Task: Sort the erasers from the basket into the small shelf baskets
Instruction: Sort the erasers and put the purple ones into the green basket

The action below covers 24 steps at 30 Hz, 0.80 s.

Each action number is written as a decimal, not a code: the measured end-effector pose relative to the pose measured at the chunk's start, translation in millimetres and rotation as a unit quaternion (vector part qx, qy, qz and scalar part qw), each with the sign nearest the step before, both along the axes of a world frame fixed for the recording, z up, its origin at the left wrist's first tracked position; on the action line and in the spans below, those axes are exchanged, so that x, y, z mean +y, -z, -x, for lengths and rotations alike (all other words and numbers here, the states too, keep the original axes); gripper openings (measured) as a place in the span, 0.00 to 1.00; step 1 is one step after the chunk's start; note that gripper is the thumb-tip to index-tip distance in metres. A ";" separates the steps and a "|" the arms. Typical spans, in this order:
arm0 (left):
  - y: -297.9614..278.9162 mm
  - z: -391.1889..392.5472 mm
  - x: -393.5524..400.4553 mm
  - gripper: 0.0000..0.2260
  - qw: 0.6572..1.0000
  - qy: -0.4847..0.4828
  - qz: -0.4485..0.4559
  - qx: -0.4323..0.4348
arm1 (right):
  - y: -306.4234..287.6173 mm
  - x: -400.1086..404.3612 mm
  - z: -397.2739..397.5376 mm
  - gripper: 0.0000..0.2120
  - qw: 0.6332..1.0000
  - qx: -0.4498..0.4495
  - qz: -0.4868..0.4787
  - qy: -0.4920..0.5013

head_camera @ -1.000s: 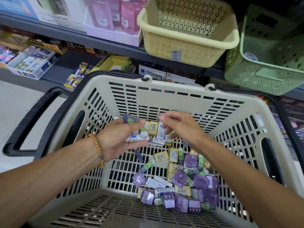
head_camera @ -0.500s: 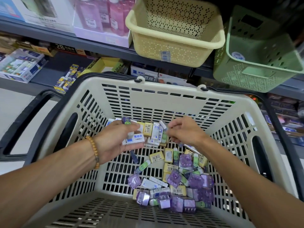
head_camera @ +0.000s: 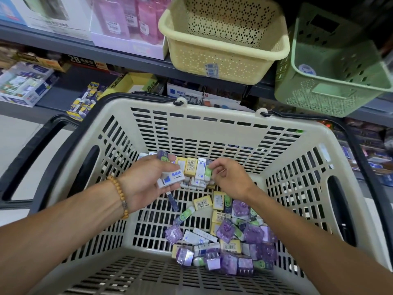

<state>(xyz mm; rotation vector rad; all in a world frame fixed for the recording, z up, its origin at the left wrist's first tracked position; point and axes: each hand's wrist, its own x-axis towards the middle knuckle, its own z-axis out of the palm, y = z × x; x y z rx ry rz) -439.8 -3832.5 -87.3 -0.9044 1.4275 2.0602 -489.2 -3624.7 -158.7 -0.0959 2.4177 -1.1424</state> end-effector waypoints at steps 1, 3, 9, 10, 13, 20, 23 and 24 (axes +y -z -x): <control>-0.4 -0.5 0.7 0.07 1.000 0.000 0.002 -0.001 | -4.0 0.6 0.8 0.11 1.000 0.007 0.004 0.019; -1.2 -1.6 3.0 0.07 1.000 -0.011 0.007 -0.002 | -16.0 -1.7 2.8 0.10 0.997 0.014 0.037 0.060; -8.3 -2.1 6.4 0.09 0.998 -0.061 0.000 0.013 | -51.3 -42.4 -15.0 0.07 0.973 -0.138 0.183 -0.007; -10.0 -2.5 7.1 0.10 0.998 -0.057 -0.008 0.018 | -51.8 -48.9 -18.2 0.08 0.970 -0.152 0.191 -0.009; -13.0 -4.6 7.3 0.08 0.999 -0.048 0.002 0.023 | -50.6 -55.2 -18.4 0.07 0.952 -0.194 0.237 0.027; -10.5 -35.4 -34.5 0.09 0.990 -0.041 0.116 -0.074 | -35.0 -77.6 14.7 0.04 0.970 -0.174 0.159 0.053; -14.9 -44.5 -45.8 0.06 0.991 -0.001 0.111 -0.073 | -27.3 -114.0 23.0 0.06 0.977 -0.164 0.135 -0.001; -14.5 -45.7 -48.3 0.06 0.991 -0.001 0.113 -0.070 | -25.7 -124.7 25.3 0.05 0.977 -0.167 0.134 -0.016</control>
